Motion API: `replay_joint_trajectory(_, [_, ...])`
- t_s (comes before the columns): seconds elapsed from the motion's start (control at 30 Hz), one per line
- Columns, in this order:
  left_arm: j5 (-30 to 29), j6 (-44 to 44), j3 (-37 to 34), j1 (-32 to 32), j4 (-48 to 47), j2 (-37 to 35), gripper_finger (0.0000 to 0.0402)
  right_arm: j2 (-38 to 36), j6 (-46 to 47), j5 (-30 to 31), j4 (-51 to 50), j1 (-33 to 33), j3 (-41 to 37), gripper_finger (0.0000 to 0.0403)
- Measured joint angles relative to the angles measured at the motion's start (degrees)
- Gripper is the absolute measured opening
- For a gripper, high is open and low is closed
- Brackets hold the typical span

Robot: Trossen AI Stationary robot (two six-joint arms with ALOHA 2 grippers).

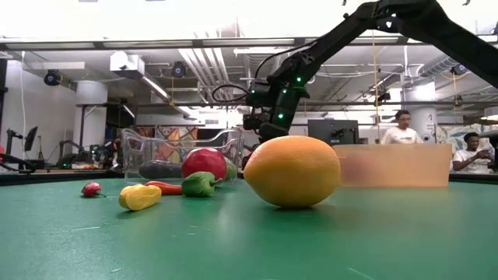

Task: Sort produce into baskets
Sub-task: Put the top orange peach into the orange bin

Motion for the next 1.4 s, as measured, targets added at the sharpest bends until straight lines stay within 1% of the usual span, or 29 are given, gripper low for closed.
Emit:
replay_joint_trajectory(0.13, [0.0, -1.1, 0.0, 0.0, 0.2, 0.0, 0.0124, 0.2, 0.1, 0.1, 0.4, 0.0, 0.0, 0.0257])
replay_joint_trajectory(0.23, [0.0, -1.6, 0.0, 0.0, 0.3, 0.1, 0.0124, 0.3, 0.1, 0.0, 0.7, 0.0, 0.0, 0.0238])
replay_joint_trajectory(0.43, [0.0, -1.8, 0.0, 0.0, 0.4, 0.1, 0.0124, 0.6, 0.3, 0.0, 0.6, 0.0, 0.0, 0.0187])
replay_joint_trajectory(0.67, [0.0, -1.8, 0.0, 0.0, 0.4, 0.1, 0.0124, 0.6, 0.4, 0.0, 0.5, 0.0, 0.0, 0.0119])
replay_joint_trajectory(0.8, [0.0, -1.8, 0.0, 0.0, 0.4, 0.1, 0.0124, 0.6, 0.3, 0.0, 0.1, -0.1, 0.0, 0.0092])
replay_joint_trajectory(1.0, [-0.6, -3.3, 0.0, 0.0, 0.5, 0.1, 0.0124, 0.2, 1.5, 0.0, -0.7, -0.2, 0.0, 0.0086])
replay_joint_trajectory(1.13, [-0.6, -3.5, 0.0, 0.0, 1.0, 0.1, 0.0124, -3.5, 3.5, 0.9, -4.1, -0.7, -0.1, 0.0087])
replay_joint_trajectory(1.27, [0.6, -3.5, 0.0, 0.0, 1.2, 0.1, 0.0124, -9.6, 8.5, 2.4, -12.5, -1.2, -0.1, 0.0083])
replay_joint_trajectory(1.4, [0.7, -3.4, 0.0, 0.0, 1.0, 0.1, 0.0124, -17.4, 17.0, 2.4, -25.5, -1.2, -0.1, 0.0088])
